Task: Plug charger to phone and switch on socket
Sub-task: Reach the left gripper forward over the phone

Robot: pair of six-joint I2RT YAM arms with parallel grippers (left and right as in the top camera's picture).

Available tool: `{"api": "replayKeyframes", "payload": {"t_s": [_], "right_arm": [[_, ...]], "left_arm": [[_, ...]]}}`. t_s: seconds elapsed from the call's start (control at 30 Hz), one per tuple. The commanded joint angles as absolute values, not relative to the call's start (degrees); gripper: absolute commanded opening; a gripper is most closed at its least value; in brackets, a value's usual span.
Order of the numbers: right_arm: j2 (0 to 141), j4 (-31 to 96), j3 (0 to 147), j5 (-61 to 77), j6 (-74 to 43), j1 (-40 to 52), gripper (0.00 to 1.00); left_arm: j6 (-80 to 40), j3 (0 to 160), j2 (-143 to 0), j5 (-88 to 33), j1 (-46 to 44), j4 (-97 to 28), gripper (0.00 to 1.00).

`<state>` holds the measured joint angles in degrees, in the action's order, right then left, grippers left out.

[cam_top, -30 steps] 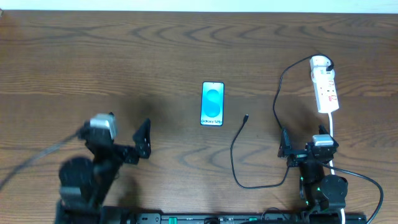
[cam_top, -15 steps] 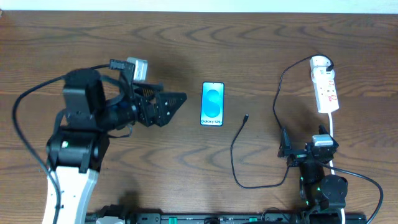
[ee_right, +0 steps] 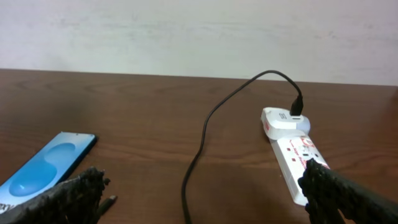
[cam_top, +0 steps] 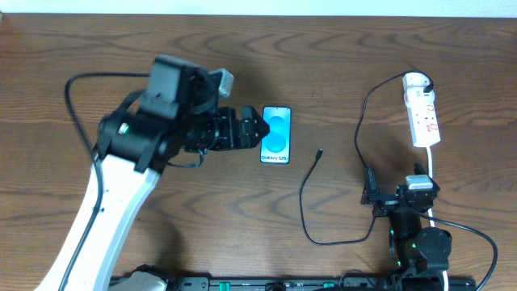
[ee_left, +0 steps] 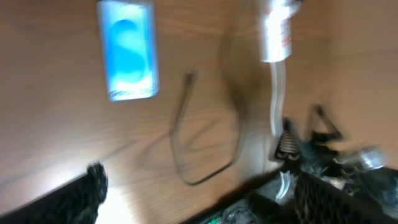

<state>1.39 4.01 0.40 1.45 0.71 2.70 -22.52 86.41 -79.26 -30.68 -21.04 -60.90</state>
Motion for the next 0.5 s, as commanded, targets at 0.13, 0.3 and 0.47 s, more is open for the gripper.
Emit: {"api": "replayKeyframes", "payload": {"t_s": [0.13,0.3,0.47], "right_arm": [[1.0,4.3,0.3,1.0,1.3,2.3,0.99],[1.0,4.3,0.3,1.0,1.3,2.3,0.99],[1.0,4.3,0.3,1.0,1.3,2.3,0.99]], "left_arm": [[-23.0,110.1,-100.3,-10.6,-29.1,-80.1,0.98],[-24.5,117.2,-110.6,-9.1,-31.7,-82.7,0.98],[-24.5,117.8,-115.6,-7.9,-31.8,-76.8,0.98]]}}
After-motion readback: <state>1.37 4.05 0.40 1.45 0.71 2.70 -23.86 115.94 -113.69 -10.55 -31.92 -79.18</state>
